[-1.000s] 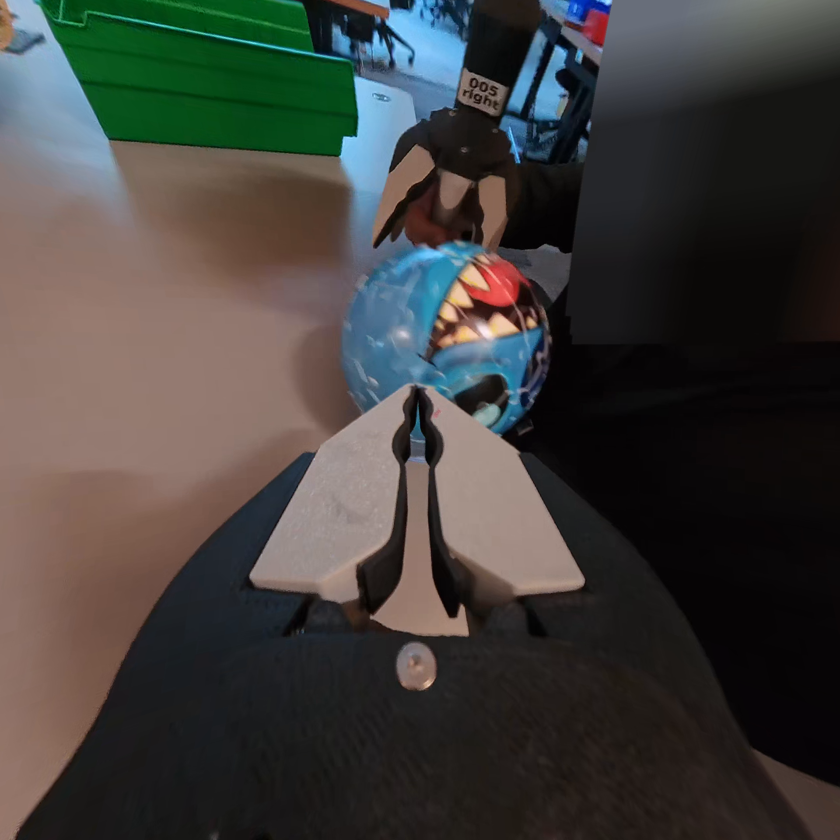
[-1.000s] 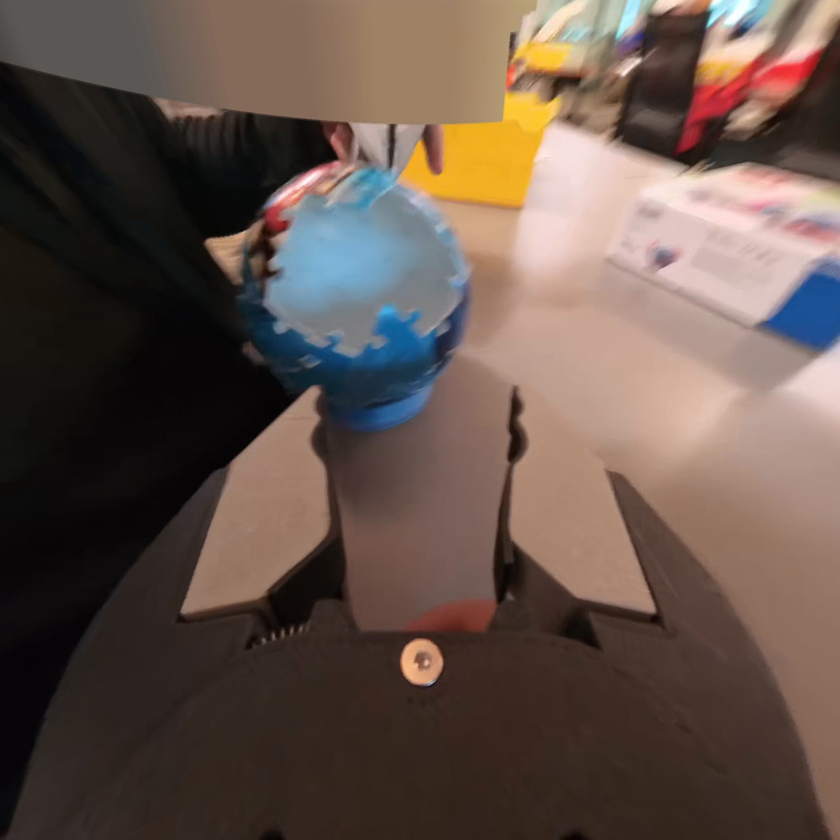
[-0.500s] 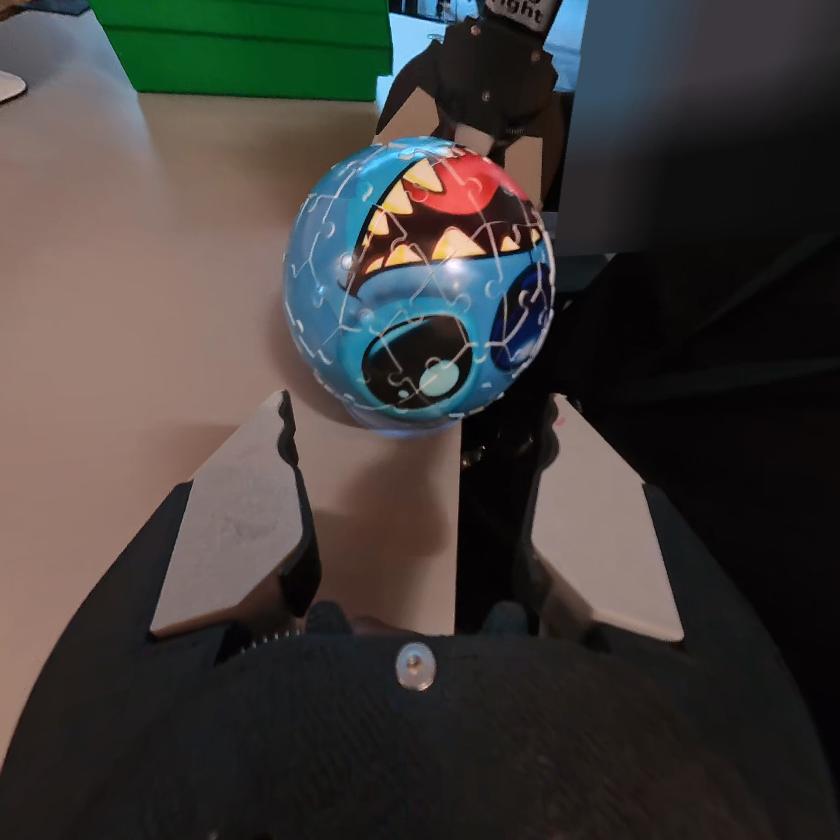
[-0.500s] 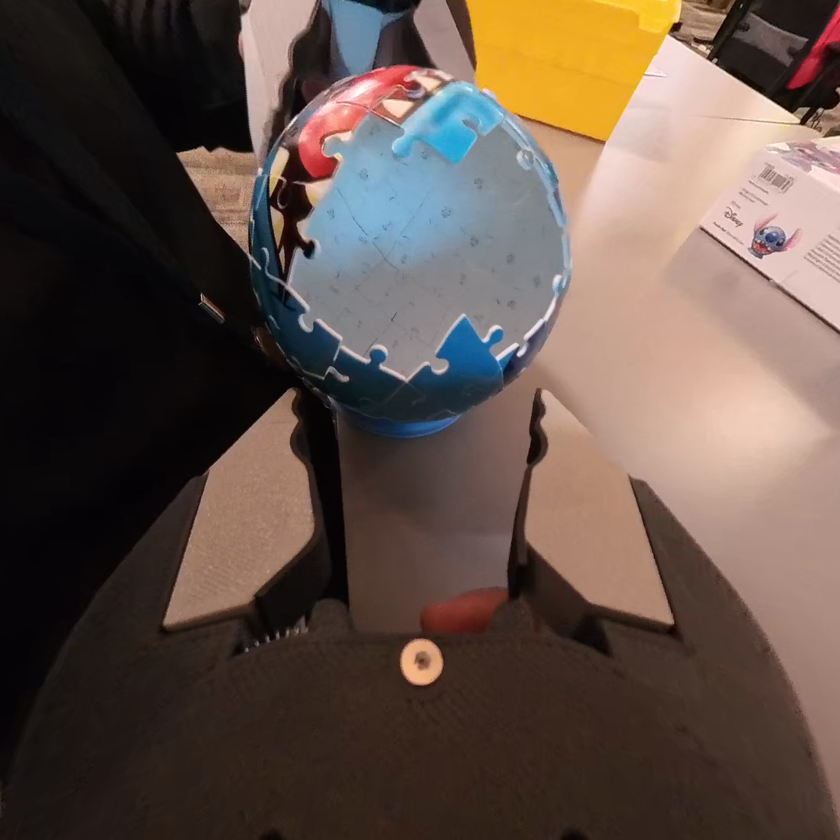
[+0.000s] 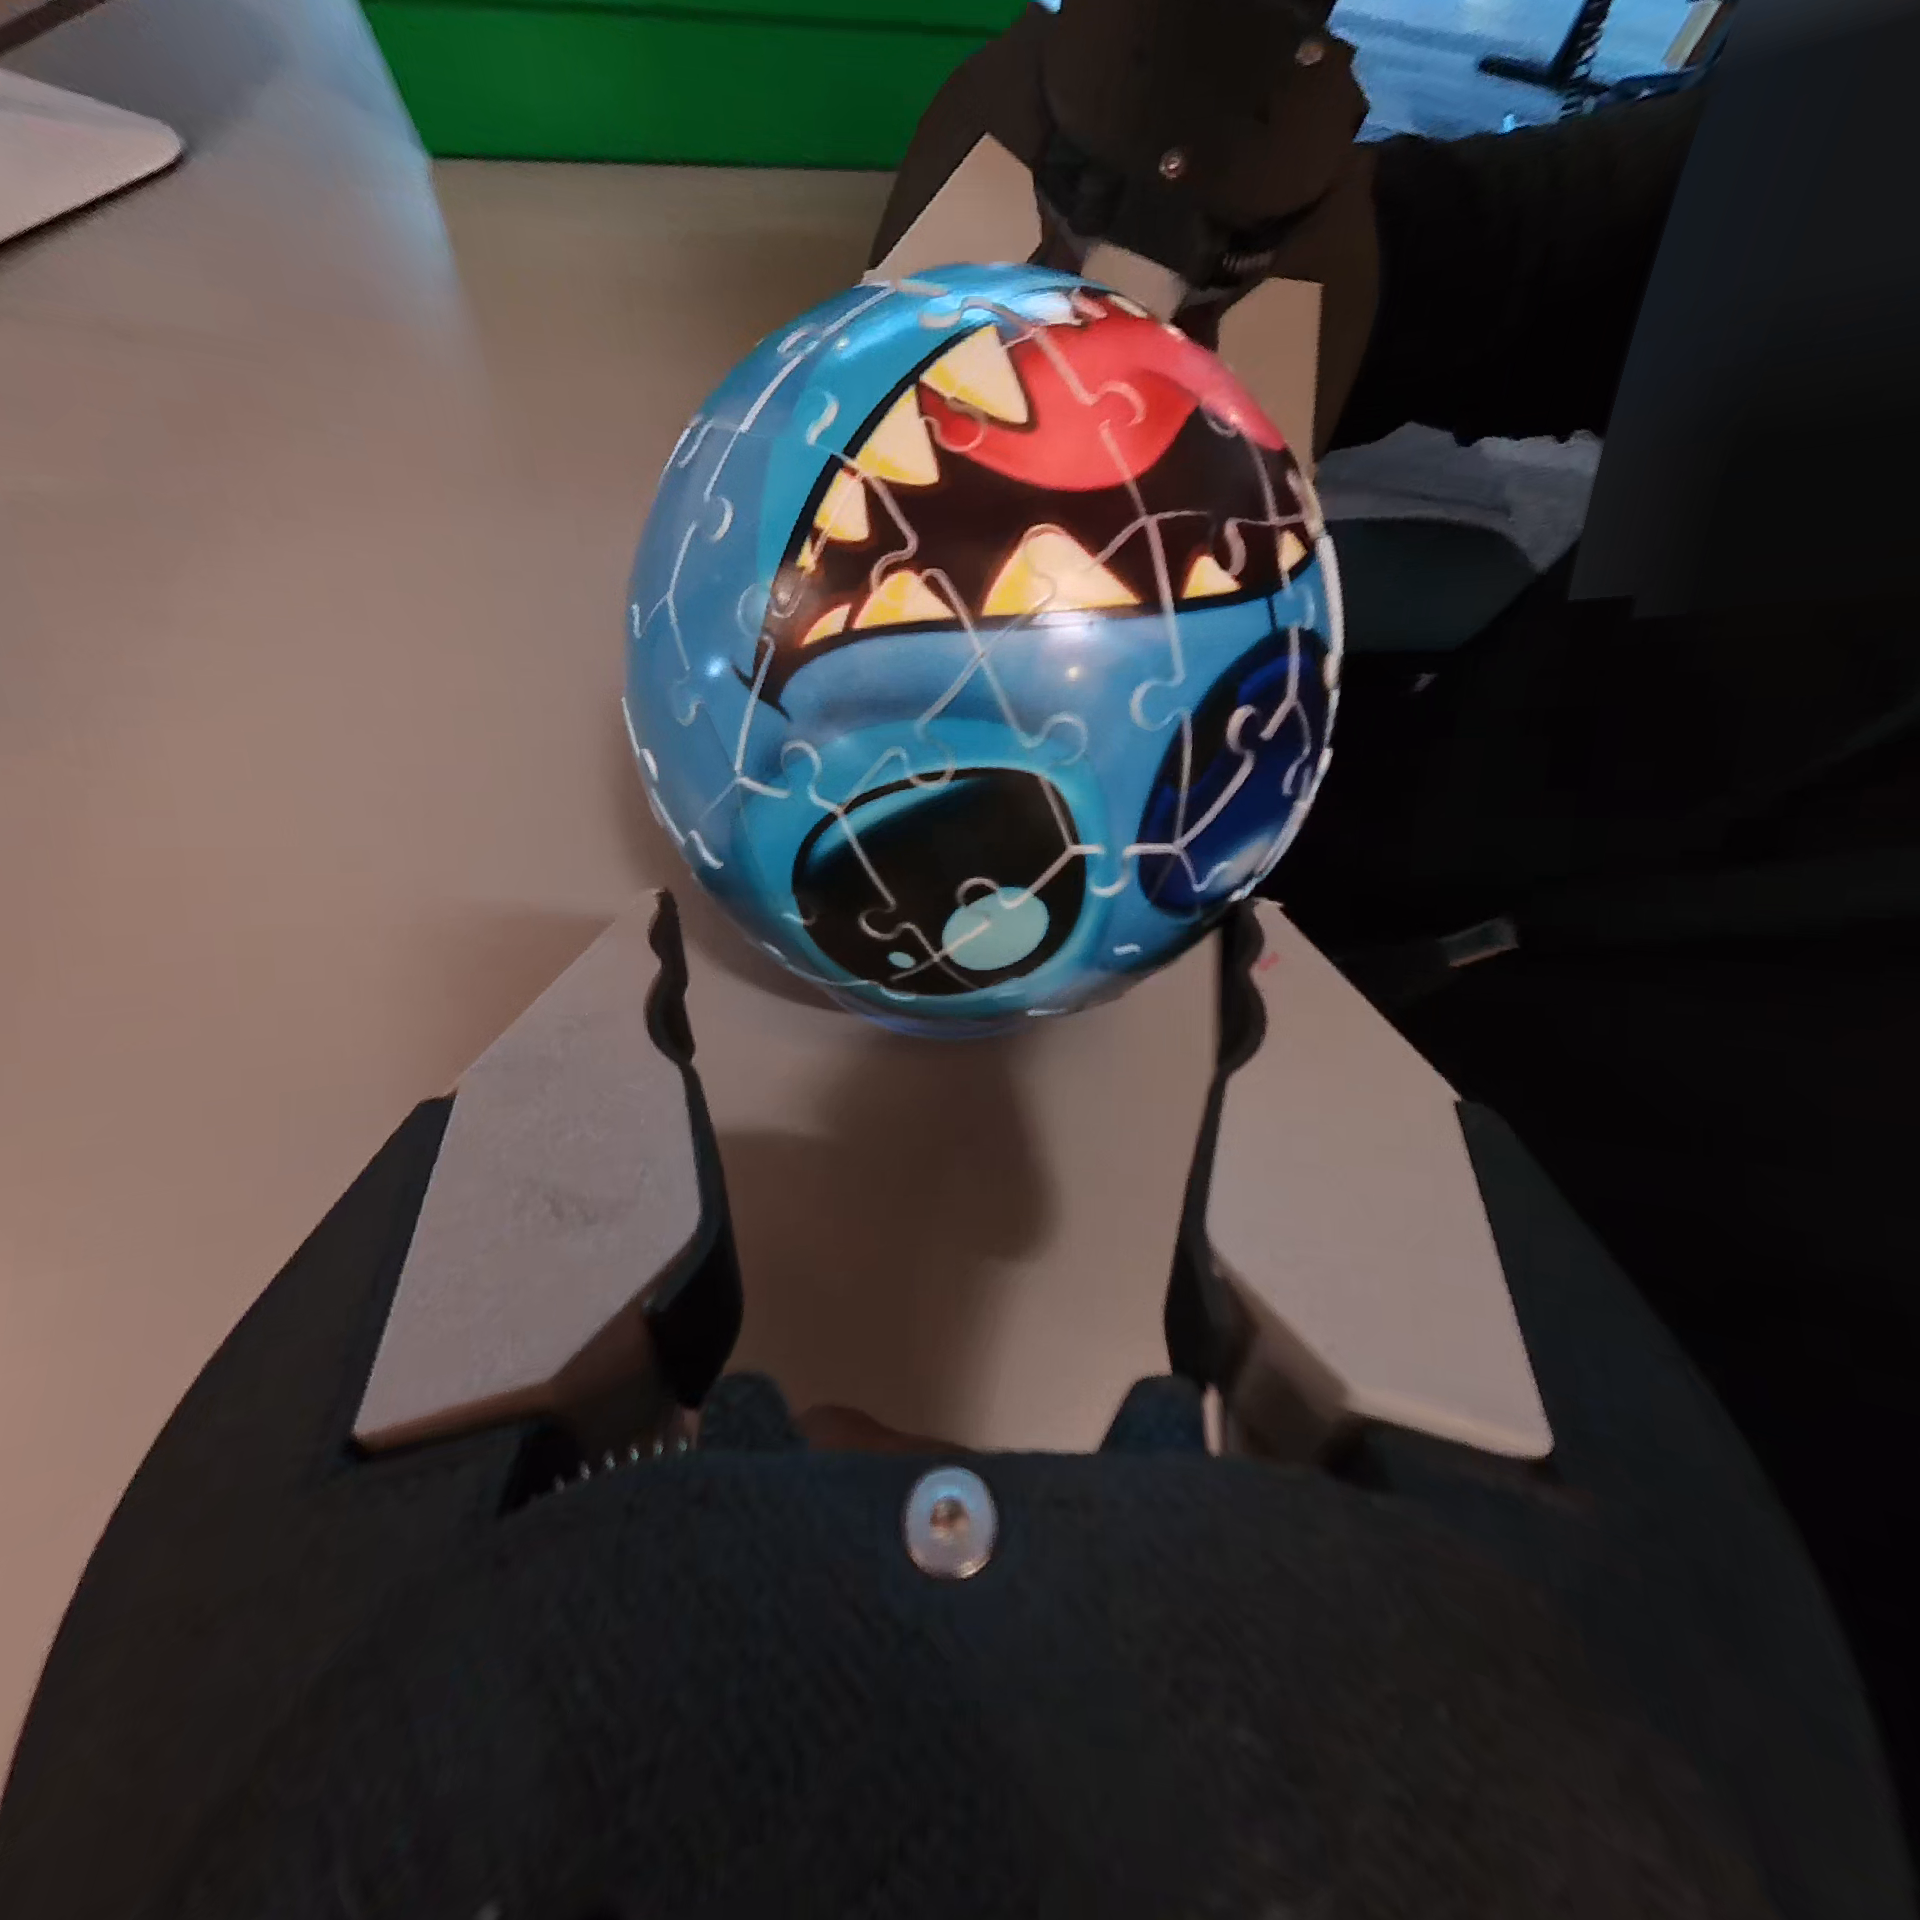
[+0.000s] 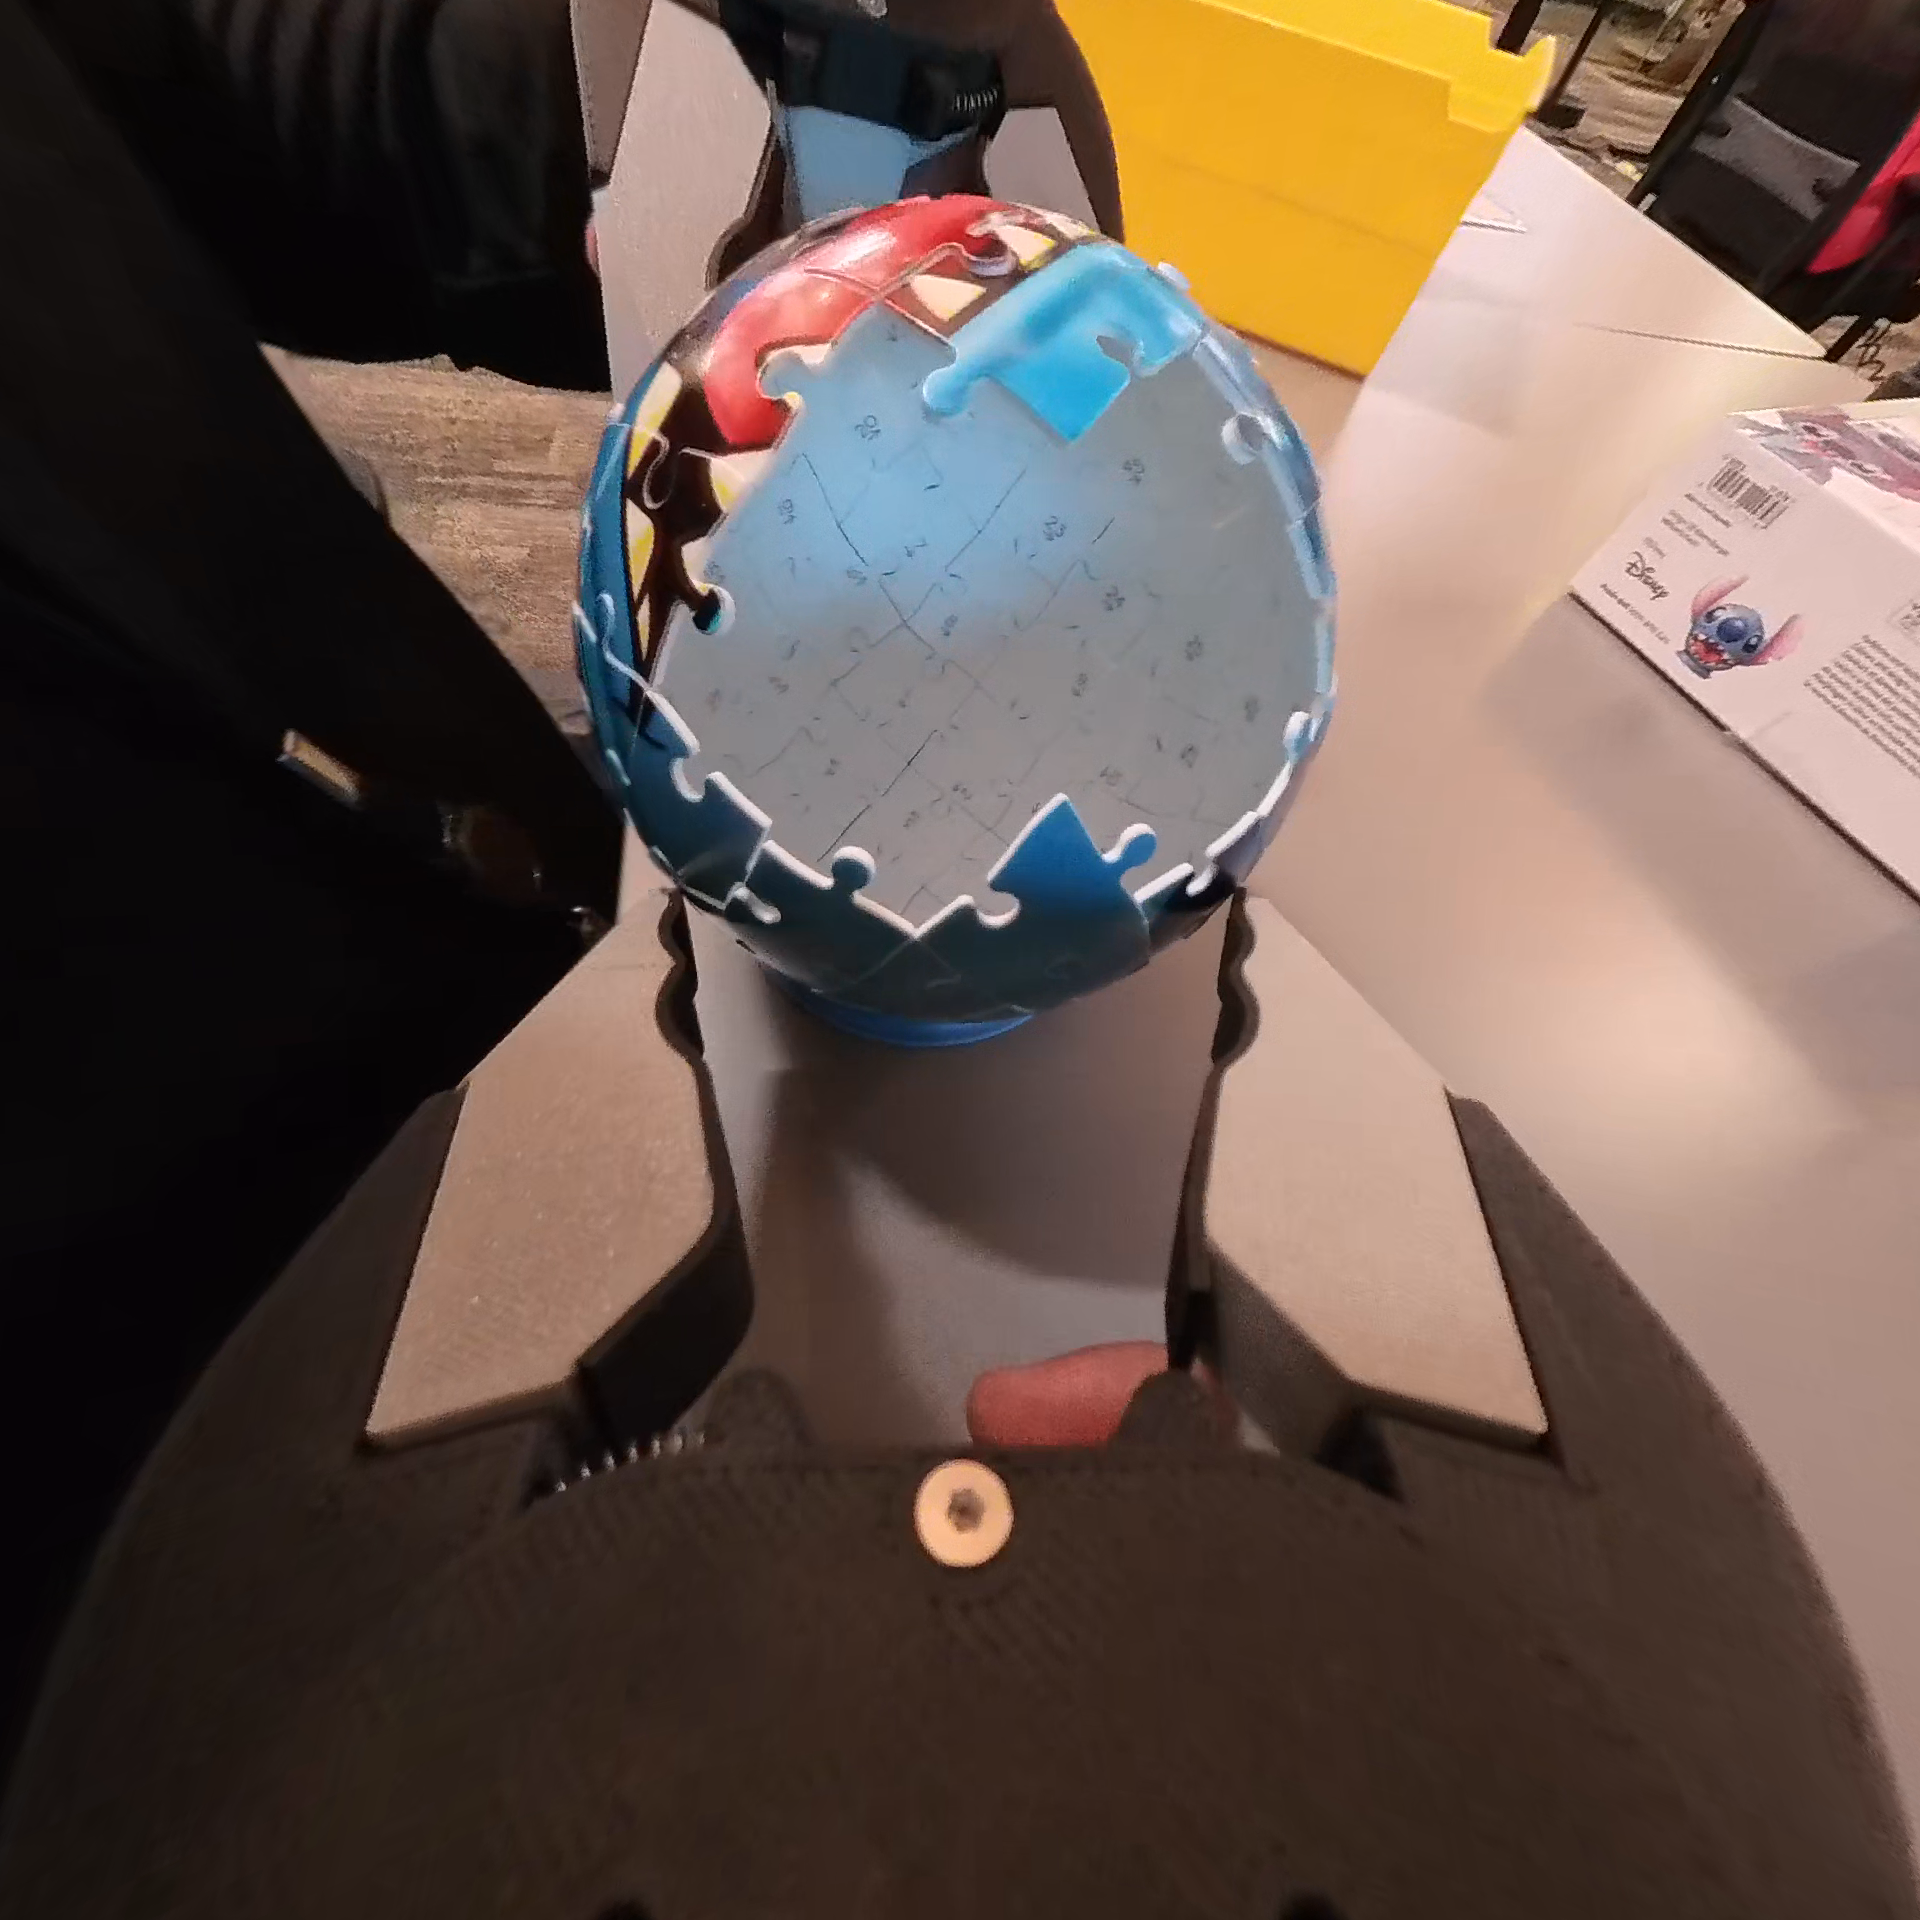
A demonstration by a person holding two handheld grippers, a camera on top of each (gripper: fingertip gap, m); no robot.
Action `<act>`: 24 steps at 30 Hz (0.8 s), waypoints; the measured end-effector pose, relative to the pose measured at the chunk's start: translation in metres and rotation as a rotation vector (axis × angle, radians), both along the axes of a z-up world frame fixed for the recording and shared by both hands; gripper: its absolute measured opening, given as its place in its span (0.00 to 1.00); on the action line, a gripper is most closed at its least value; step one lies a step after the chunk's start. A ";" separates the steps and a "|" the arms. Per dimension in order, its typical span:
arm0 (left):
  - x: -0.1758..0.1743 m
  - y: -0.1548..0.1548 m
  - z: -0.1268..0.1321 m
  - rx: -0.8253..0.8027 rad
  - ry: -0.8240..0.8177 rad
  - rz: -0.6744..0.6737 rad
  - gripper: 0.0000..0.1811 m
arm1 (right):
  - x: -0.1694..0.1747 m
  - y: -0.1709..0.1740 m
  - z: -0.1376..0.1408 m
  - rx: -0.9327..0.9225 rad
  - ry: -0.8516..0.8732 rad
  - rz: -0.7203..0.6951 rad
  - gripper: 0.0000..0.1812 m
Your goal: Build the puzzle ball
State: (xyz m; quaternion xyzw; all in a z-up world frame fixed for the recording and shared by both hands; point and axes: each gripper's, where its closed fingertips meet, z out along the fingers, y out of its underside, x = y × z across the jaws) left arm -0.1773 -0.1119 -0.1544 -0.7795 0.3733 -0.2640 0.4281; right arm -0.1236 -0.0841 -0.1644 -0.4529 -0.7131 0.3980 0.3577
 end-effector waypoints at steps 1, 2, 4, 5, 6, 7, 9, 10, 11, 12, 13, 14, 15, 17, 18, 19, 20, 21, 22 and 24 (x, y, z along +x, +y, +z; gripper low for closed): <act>-0.004 0.005 0.000 -0.002 0.004 0.007 0.57 | -0.004 0.004 0.000 -0.001 -0.001 -0.003 0.54; -0.009 0.010 0.000 -0.001 0.008 0.017 0.57 | -0.008 0.009 0.000 -0.002 -0.002 -0.009 0.54; -0.017 0.017 0.000 0.000 0.014 0.037 0.56 | -0.016 0.019 0.000 -0.005 -0.003 -0.020 0.54; -0.021 0.021 0.001 -0.002 0.010 0.040 0.56 | -0.020 0.023 0.000 -0.006 -0.002 -0.019 0.54; -0.024 0.024 0.002 -0.004 0.003 0.037 0.56 | -0.024 0.026 0.000 -0.007 -0.003 -0.015 0.55; -0.027 0.028 0.002 -0.004 0.001 0.036 0.56 | -0.028 0.030 -0.001 -0.006 -0.005 -0.012 0.55; -0.035 0.036 0.002 -0.005 0.006 0.044 0.57 | -0.037 0.038 -0.001 -0.010 -0.008 -0.007 0.55; -0.040 0.041 0.002 -0.005 0.006 0.050 0.57 | -0.041 0.043 -0.001 -0.013 -0.010 -0.009 0.56; -0.044 0.046 0.002 -0.004 0.005 0.057 0.56 | -0.046 0.048 -0.001 -0.017 -0.013 -0.013 0.56; -0.048 0.050 0.002 -0.005 0.001 0.063 0.56 | -0.050 0.053 -0.002 -0.023 -0.016 -0.016 0.55; -0.052 0.054 0.002 -0.010 -0.008 0.064 0.56 | -0.054 0.058 -0.002 -0.030 -0.018 -0.017 0.55; -0.056 0.058 0.001 -0.018 -0.015 0.066 0.56 | -0.058 0.062 -0.002 -0.034 -0.020 -0.017 0.55; -0.059 0.061 0.001 -0.023 -0.019 0.067 0.56 | -0.061 0.066 -0.002 -0.032 -0.022 -0.018 0.55; -0.066 0.068 0.000 -0.026 -0.027 0.068 0.57 | -0.068 0.073 -0.002 -0.026 -0.022 -0.017 0.55; -0.068 0.070 0.000 -0.025 -0.032 0.062 0.56 | -0.070 0.075 -0.003 -0.028 -0.024 -0.015 0.55; -0.069 0.071 0.000 -0.020 -0.036 0.054 0.56 | -0.072 0.076 -0.003 -0.031 -0.027 -0.010 0.55; -0.070 0.072 0.001 -0.012 -0.042 0.047 0.56 | -0.072 0.077 -0.003 -0.034 -0.029 -0.003 0.56; -0.071 0.072 0.002 -0.003 -0.050 0.043 0.56 | -0.073 0.078 -0.003 -0.035 -0.029 0.002 0.56; -0.071 0.072 0.003 0.004 -0.061 0.037 0.56 | -0.072 0.079 -0.002 -0.036 -0.023 0.007 0.57; -0.071 0.070 0.005 0.027 -0.087 0.026 0.56 | -0.069 0.078 0.003 -0.048 0.007 0.024 0.56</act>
